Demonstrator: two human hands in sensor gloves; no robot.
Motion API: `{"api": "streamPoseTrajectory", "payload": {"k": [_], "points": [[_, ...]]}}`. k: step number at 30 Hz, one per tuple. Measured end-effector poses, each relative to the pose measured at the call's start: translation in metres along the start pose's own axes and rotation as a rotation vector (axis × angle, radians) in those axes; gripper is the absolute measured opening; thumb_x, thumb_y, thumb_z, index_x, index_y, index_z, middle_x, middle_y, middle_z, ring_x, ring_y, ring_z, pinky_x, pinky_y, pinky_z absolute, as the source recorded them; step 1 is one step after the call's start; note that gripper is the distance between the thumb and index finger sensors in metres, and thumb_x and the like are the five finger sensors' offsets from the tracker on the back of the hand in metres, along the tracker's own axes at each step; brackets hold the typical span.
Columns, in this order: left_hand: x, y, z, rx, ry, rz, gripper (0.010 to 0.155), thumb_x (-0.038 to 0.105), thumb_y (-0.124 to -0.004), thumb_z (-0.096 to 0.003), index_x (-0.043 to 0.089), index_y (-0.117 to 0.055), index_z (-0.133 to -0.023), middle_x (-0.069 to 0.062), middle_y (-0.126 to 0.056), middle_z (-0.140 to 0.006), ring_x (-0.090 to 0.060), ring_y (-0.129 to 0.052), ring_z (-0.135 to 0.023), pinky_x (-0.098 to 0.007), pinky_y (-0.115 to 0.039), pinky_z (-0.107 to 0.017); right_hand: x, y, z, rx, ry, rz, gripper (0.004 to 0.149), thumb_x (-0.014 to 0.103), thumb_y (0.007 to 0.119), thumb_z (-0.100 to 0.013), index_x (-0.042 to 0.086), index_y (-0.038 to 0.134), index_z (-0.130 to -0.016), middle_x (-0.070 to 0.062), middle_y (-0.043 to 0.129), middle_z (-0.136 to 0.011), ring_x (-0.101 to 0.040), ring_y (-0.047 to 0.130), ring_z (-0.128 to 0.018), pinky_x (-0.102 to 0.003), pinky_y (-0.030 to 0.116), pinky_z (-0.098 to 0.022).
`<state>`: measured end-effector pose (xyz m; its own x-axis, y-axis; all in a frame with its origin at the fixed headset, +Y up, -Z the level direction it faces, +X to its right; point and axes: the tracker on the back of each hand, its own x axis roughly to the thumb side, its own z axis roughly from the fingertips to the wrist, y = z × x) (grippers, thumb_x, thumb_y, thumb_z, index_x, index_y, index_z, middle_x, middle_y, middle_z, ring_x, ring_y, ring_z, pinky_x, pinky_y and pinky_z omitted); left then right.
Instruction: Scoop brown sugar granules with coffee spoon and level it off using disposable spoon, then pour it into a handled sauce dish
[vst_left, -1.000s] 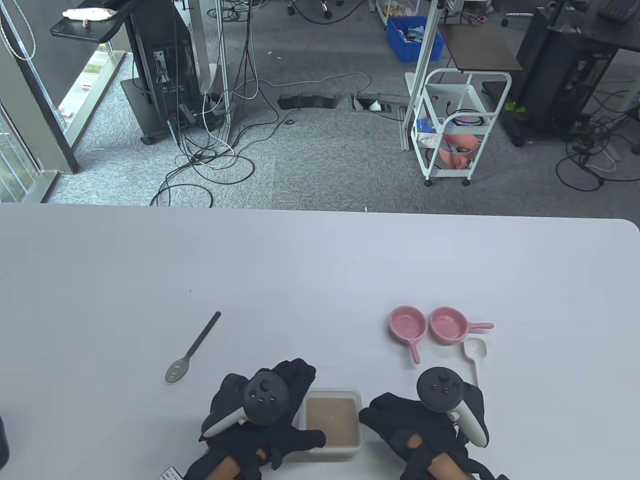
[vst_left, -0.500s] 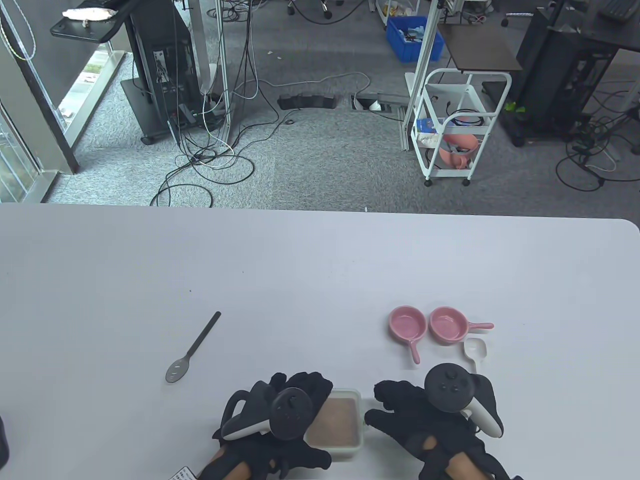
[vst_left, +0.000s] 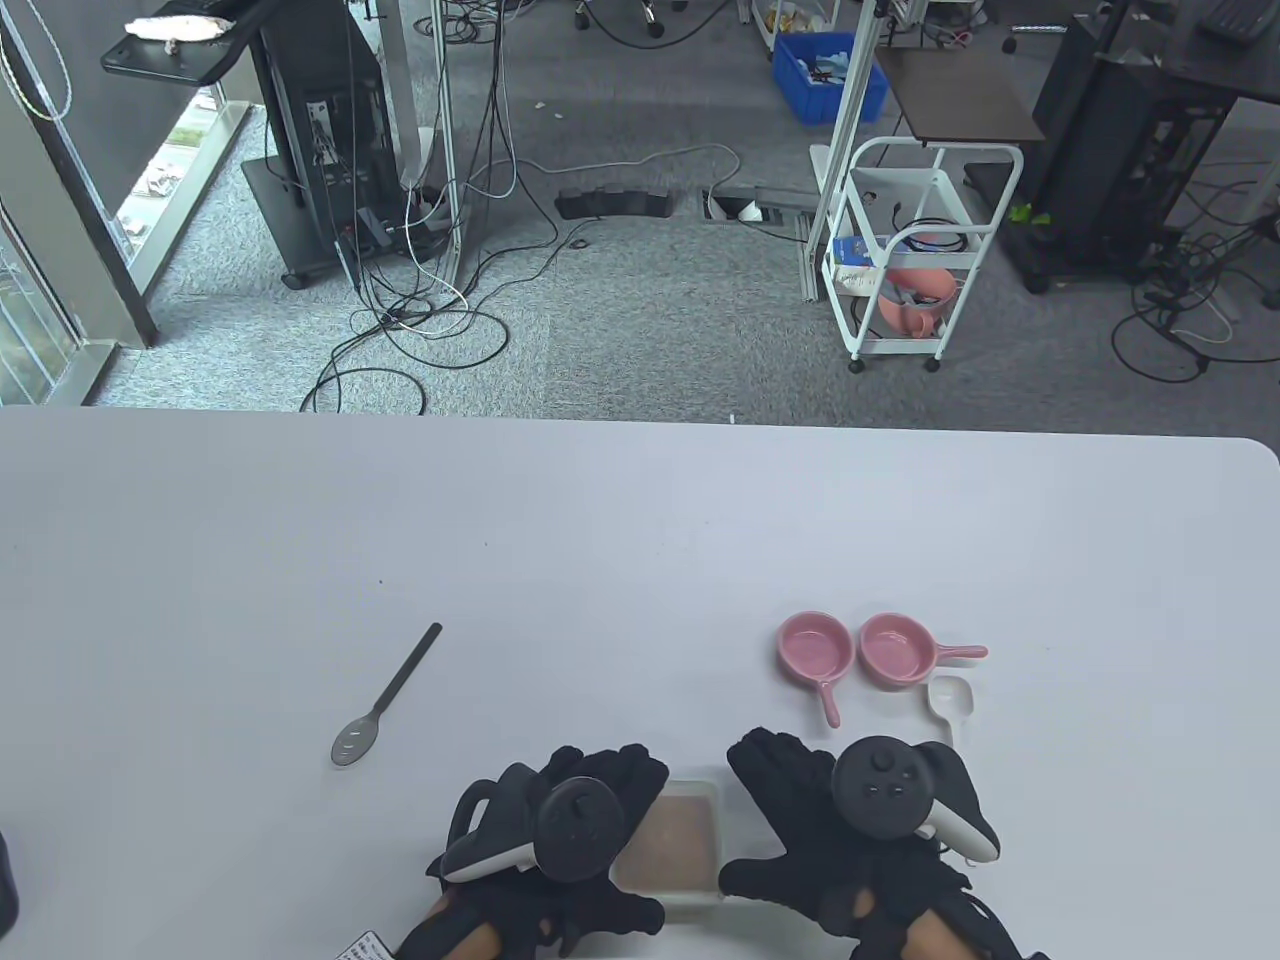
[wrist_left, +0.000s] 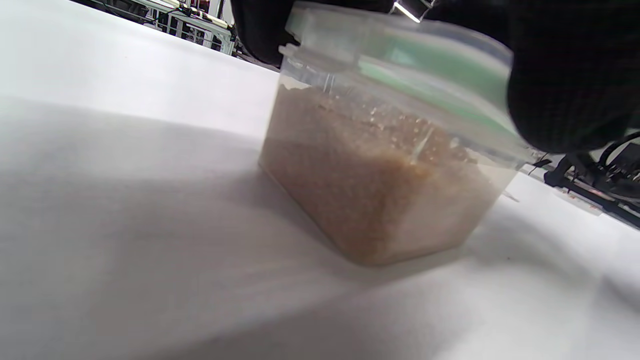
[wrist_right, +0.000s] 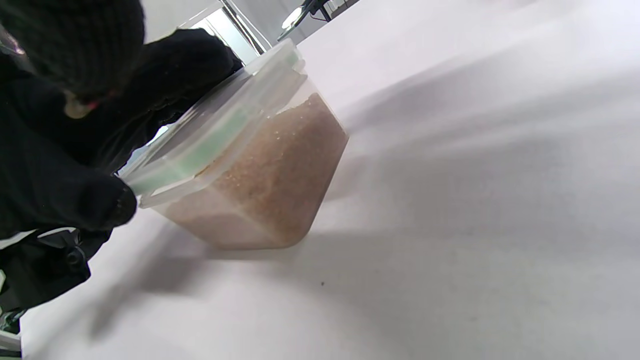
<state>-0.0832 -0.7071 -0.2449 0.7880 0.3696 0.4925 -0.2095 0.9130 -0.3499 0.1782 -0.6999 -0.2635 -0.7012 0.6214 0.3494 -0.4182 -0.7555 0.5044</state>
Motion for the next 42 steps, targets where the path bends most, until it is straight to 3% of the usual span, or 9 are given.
{"api": "streamPoseTrajectory", "payload": {"k": [10, 19, 31, 42], "points": [[-0.008, 0.031, 0.019, 0.142, 0.000, 0.044, 0.114, 0.078, -0.085, -0.0295, 0.028, -0.031, -0.116, 0.001, -0.036, -0.126, -0.032, -0.053, -0.120, -0.055, -0.035, -0.087, 0.005, -0.010, 0.007, -0.106, -0.062, 0.057, 0.102, 0.067, 0.082, -0.041, 0.031, 0.018, -0.111, 0.001, 0.007, -0.118, -0.027, 0.000, -0.109, -0.047, 0.000, -0.073], [-0.043, 0.053, 0.037, 0.231, 0.155, -0.005, 0.113, 0.080, -0.084, -0.0292, 0.028, -0.033, -0.116, 0.000, -0.039, -0.125, -0.032, -0.056, -0.118, -0.056, -0.037, -0.086, 0.004, -0.012, 0.008, -0.110, -0.053, 0.056, 0.100, 0.066, 0.081, -0.042, 0.031, 0.019, -0.111, 0.000, 0.007, -0.118, -0.028, 0.001, -0.109, -0.048, 0.000, -0.073], [-0.090, 0.036, 0.024, 0.131, 0.365, -0.033, 0.113, 0.080, -0.085, -0.0285, 0.028, -0.036, -0.116, 0.000, -0.042, -0.125, -0.033, -0.059, -0.117, -0.055, -0.039, -0.087, 0.003, -0.012, 0.008, -0.104, -0.056, 0.043, 0.099, 0.066, 0.081, -0.042, 0.031, 0.019, -0.111, 0.000, 0.008, -0.118, -0.029, 0.001, -0.109, -0.048, 0.000, -0.073], [-0.102, 0.017, 0.011, 0.037, 0.433, -0.090, 0.113, 0.079, -0.085, -0.0284, 0.028, -0.036, -0.116, 0.000, -0.042, -0.125, -0.033, -0.060, -0.117, -0.055, -0.038, -0.087, 0.001, -0.012, 0.008, -0.099, -0.048, 0.048, 0.098, 0.065, 0.081, -0.043, 0.030, 0.019, -0.111, -0.001, 0.008, -0.118, -0.029, 0.002, -0.110, -0.048, 0.001, -0.073]]}}
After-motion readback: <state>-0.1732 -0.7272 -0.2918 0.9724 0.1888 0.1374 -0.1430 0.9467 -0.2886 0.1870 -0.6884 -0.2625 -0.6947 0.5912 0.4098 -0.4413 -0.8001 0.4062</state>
